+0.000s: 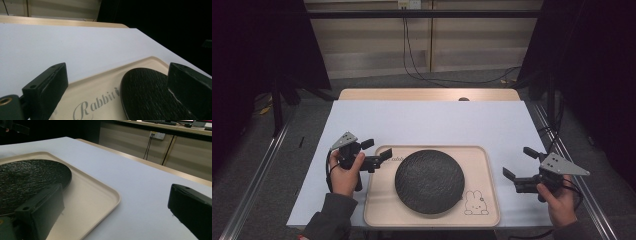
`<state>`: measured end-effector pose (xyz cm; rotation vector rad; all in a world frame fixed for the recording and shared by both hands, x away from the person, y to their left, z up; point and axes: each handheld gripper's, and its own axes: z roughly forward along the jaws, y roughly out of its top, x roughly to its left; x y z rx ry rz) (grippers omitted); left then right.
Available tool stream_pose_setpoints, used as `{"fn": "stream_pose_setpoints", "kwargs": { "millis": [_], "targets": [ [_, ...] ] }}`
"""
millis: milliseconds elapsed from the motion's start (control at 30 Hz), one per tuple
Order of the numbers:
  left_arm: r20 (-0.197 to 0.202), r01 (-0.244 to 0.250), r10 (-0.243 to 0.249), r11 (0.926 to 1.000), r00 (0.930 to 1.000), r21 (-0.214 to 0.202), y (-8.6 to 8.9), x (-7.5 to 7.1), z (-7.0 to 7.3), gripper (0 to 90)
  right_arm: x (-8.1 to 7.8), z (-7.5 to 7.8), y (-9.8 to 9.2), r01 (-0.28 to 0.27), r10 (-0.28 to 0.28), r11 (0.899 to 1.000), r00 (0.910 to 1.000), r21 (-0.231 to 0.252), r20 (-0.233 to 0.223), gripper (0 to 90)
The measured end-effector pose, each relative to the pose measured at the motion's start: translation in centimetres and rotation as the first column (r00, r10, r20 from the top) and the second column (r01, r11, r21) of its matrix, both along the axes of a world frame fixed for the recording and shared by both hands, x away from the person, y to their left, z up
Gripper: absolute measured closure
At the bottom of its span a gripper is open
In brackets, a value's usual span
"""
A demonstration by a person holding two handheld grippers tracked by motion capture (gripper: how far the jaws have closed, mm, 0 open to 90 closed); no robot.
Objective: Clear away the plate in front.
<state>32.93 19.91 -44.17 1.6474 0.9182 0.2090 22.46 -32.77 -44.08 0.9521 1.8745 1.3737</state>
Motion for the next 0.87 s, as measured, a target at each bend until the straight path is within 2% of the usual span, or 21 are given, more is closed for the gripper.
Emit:
{"fn": "stream_pose_setpoints", "kwargs": {
  "millis": [233, 300, 367, 433, 533, 767, 867],
  "targets": [
    [0.022, -0.009, 0.008, 0.9998, 0.9997, 0.020, 1.1, 0.0, 0.0, 3.3, 0.0, 0.0, -0.1, 0.002, -0.002, 1.000, 1.0000, -0.004, 0.000, 0.0],
    [0.030, 0.002, -0.003, 0.9999, 0.9995, 0.016, 1.6, -0.1, -0.1, 3.4, 0.0, 0.0, -0.1, -0.003, 0.003, 1.000, 1.0000, 0.001, 0.001, 0.0],
    [0.032, -0.014, 0.014, 0.9996, 0.9994, 0.026, 1.9, -0.2, -0.1, 3.4, 0.0, 0.0, -0.1, 0.003, -0.003, 1.000, 1.0000, -0.002, 0.000, 0.0],
    [0.042, -0.012, 0.011, 0.9998, 0.9991, 0.018, 2.3, -0.2, -0.1, 3.6, 0.1, 0.0, -0.1, 0.000, 0.000, 1.000, 1.0000, -0.002, 0.001, 0.0],
    [0.049, -0.033, 0.031, 0.9987, 0.9983, 0.038, 2.8, -0.4, -0.1, 3.8, 0.1, 0.0, -0.1, 0.003, -0.003, 1.000, 1.0000, -0.001, -0.005, 0.0],
    [0.044, -0.052, 0.050, 0.9980, 0.9978, 0.035, 3.3, -0.6, -0.3, 3.8, 0.2, -0.1, 0.0, -0.004, 0.004, 1.000, 1.0000, -0.007, -0.007, 0.0],
    [0.041, -0.043, 0.042, 0.9985, 0.9983, 0.035, 3.4, -0.5, -0.4, 3.8, 0.3, -0.2, 0.1, -0.005, 0.005, 1.000, 0.9999, -0.011, -0.013, 0.0]
  ]
}}
